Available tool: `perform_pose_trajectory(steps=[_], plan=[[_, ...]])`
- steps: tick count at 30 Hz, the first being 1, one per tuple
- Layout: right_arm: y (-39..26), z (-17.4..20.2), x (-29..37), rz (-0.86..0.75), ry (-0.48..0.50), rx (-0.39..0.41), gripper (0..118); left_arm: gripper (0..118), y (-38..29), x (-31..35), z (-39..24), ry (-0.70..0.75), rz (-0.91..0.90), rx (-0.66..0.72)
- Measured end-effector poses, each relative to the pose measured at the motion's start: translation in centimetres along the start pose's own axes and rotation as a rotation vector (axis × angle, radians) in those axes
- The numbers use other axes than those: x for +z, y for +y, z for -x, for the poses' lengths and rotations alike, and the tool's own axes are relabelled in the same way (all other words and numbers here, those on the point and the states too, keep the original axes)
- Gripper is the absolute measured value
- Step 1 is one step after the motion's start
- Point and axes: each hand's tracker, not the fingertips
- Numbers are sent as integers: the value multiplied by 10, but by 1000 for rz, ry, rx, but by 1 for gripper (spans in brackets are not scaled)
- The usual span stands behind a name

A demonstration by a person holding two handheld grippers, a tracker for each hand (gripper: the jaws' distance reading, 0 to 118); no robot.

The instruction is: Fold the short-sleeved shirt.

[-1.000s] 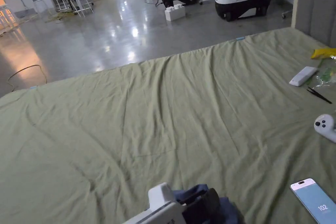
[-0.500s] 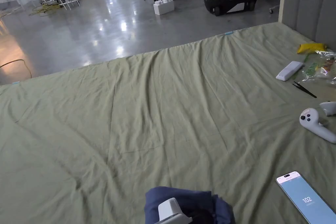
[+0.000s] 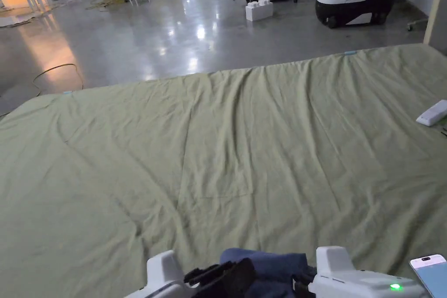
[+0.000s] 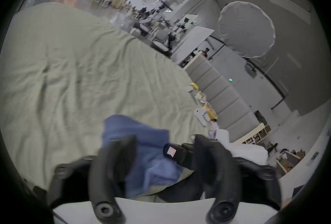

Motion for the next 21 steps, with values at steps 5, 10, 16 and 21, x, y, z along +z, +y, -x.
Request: perform_pose_trajectory(steps=[5,10,16,21], plan=[[-19,-19,-16,17,-22,-8,0,90,-7,-17,57,28,71,155],[-18,-8,-17,26,-62,52,0,91,-9,-71,77,-55,204,238],[-19,-12,-17,22,-55,36,0,45,-15,-117,66,19,323,162],[-12,-19,10,-4,57,-64,0,35,1,-93,72,-15,323,213]])
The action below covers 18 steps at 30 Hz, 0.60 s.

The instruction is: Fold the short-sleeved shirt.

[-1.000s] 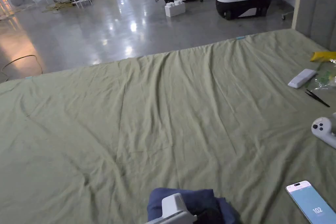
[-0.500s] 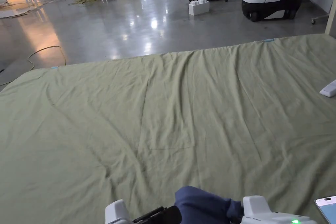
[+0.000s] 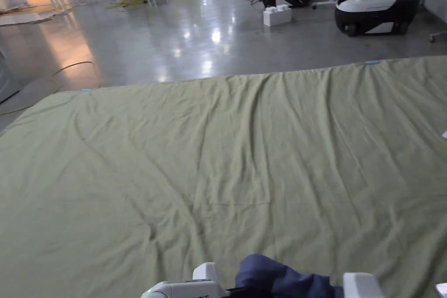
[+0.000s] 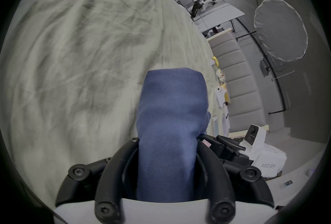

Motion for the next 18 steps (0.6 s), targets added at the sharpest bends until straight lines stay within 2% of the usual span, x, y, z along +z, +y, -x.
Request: perform_pose_trajectory(steps=[4,6,8,11,14,15,17,18], plan=[[0,8,46,-156,76,28,0,35,20,94,20,-68,-169,44],[-1,7,59,-168,91,6,0,35,40,162,49,23,-222,37],[-5,5,65,-179,108,-49,0,35,59,222,82,155,-263,28],[-11,-2,63,-163,139,-154,0,35,88,283,138,344,-211,166],[-16,-7,62,-161,169,-261,0,35,102,297,178,462,-194,186],[-18,-7,63,-165,169,-264,0,36,104,292,183,461,-204,221],[-18,-6,64,-160,145,-250,0,48,107,279,192,453,-203,261],[-18,-7,64,-158,137,-228,0,60,107,272,192,511,-204,251]])
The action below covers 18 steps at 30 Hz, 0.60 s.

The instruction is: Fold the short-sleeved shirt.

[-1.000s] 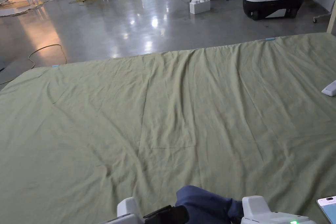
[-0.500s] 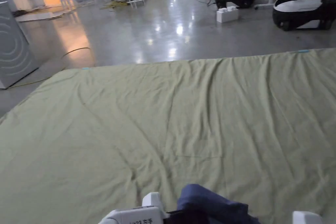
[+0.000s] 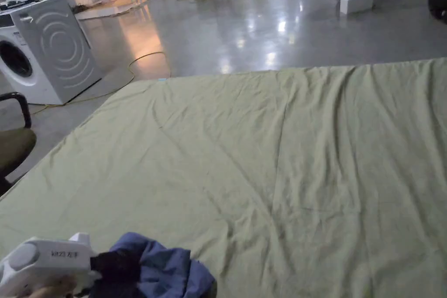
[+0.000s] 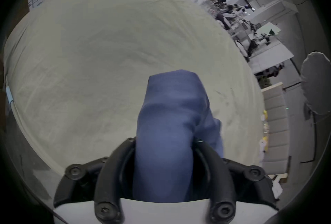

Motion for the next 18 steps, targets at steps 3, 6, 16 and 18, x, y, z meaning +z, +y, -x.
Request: perform_pose_trajectory(steps=[3,6,16,18], plan=[[1,-6,0,19,-11,31,0,72,3,-5,-3,196,-43,-193],[5,-7,11,-11,-31,60,0,72,-1,28,-15,308,-154,-282],[36,25,91,-337,-104,292,0,71,-135,199,-171,36,-681,-657],[40,39,111,-410,-102,317,0,70,-168,206,-206,58,-725,-779]])
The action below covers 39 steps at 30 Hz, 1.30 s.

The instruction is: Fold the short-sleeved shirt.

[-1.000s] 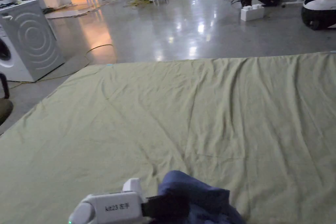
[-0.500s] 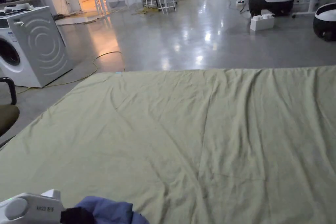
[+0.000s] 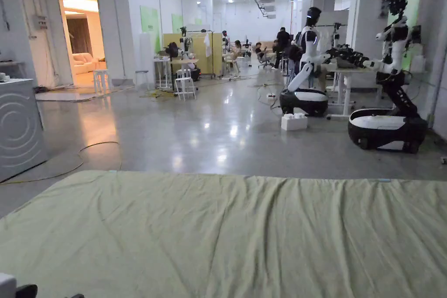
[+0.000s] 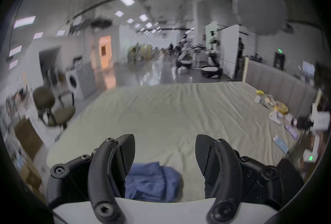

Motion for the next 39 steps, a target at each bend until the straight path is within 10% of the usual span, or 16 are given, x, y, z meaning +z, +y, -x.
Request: perform_pose_trajectory(steps=[7,13,39], plan=[[24,25,41,-150,-4,119,0,53,-7,39,-115,50,-295,-170],[18,37,65,-269,-80,286,0,5,-24,62,-156,91,-327,-212],[13,40,79,-309,-115,253,0,3,-28,86,-124,62,-337,60]])
